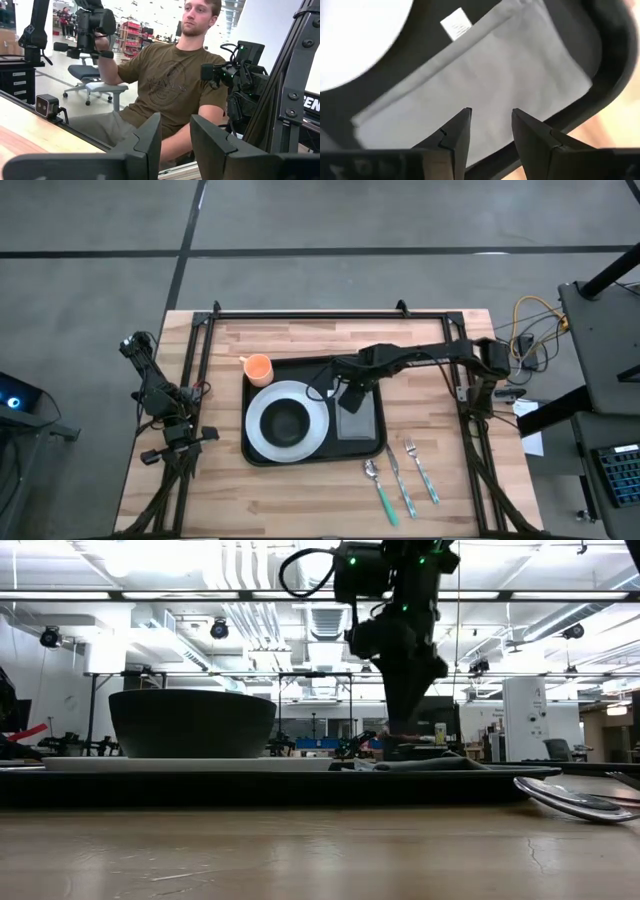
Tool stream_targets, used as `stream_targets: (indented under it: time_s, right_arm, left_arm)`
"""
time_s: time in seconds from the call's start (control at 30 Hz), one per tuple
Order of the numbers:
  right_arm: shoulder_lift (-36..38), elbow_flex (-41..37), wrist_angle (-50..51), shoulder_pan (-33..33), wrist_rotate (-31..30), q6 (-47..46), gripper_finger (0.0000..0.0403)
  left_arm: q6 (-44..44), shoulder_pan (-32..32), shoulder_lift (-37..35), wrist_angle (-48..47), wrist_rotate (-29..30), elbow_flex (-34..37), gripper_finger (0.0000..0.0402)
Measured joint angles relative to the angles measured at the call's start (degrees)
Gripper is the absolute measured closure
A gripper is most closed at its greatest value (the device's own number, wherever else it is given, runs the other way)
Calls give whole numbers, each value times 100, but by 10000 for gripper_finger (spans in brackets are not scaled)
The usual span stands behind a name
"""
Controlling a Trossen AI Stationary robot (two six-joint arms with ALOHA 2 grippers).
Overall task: Set up tray
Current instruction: Put the green fork on the gray table napkin
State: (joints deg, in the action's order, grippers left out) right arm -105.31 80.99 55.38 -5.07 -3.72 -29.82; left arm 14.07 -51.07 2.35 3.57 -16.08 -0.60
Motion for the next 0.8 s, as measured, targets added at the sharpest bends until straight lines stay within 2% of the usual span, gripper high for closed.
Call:
stream_targets:
  time_s: [0.43,0.8]
  right_arm:
    - [133,-199,443,1063,30,-2029,280]
    - [133,-203,442,1968,27,-3673,269]
  left_arm:
    - [0,-2,-2,0,-2,0,317]
    - [1,-2,-2,1,-2,0,317]
